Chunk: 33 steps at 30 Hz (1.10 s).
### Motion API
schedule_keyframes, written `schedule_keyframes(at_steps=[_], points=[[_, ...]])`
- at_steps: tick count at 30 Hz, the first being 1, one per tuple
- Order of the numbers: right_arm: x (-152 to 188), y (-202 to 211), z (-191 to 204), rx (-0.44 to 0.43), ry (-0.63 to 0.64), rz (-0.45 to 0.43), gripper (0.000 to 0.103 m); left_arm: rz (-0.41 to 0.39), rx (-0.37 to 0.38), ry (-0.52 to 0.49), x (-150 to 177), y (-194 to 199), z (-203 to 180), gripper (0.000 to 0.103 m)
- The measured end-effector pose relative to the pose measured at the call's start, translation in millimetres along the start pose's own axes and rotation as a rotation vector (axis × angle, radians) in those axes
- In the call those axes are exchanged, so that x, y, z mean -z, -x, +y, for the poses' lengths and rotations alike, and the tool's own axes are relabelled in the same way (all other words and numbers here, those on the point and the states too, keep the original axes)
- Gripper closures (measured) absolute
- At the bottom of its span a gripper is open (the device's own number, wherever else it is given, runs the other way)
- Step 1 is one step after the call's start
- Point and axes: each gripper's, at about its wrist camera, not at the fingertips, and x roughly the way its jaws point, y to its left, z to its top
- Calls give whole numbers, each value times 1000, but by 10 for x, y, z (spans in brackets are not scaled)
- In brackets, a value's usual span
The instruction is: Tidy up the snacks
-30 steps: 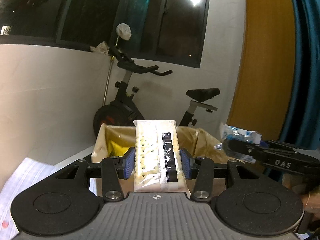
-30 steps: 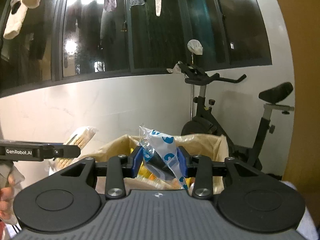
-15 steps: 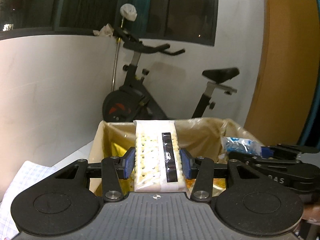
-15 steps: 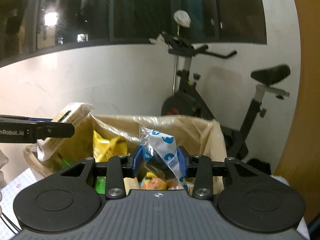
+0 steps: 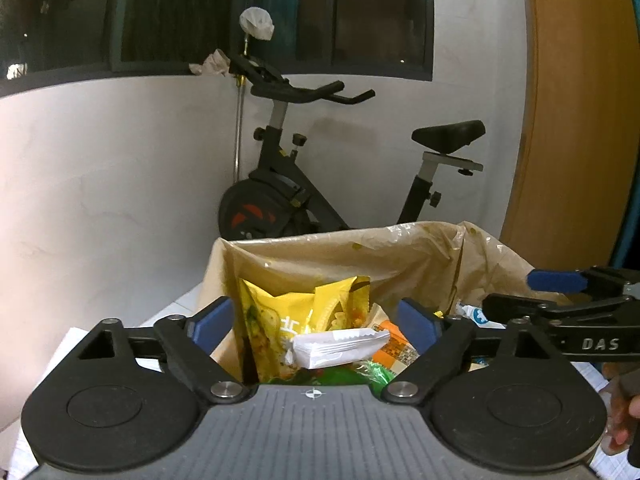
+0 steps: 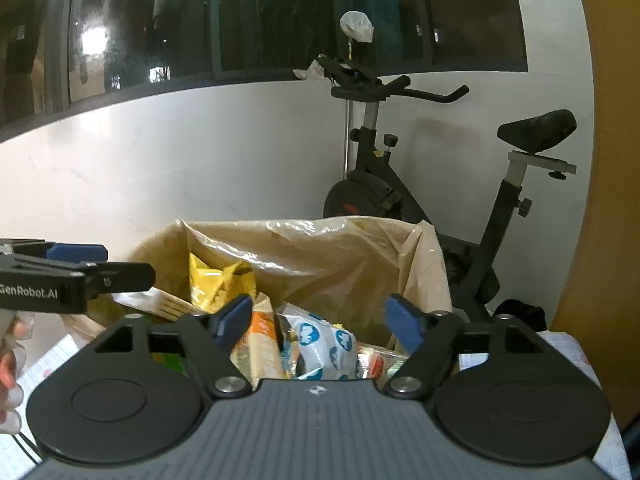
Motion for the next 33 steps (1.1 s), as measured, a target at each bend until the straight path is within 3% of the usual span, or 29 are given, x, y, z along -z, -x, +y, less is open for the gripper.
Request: schedule_keyframes(at_steps=[10,17,33], points=[[-175,524,153,-23,-50,-48,1,-21,-4,38,-126,517,-39,8],[-207,917,301,-30,-67,-80,0,-61,-65,-5,-121,958,-151,7],[-37,1385,448,39,-73,-41,0,-27,-60,57,60,1374,-160,7]])
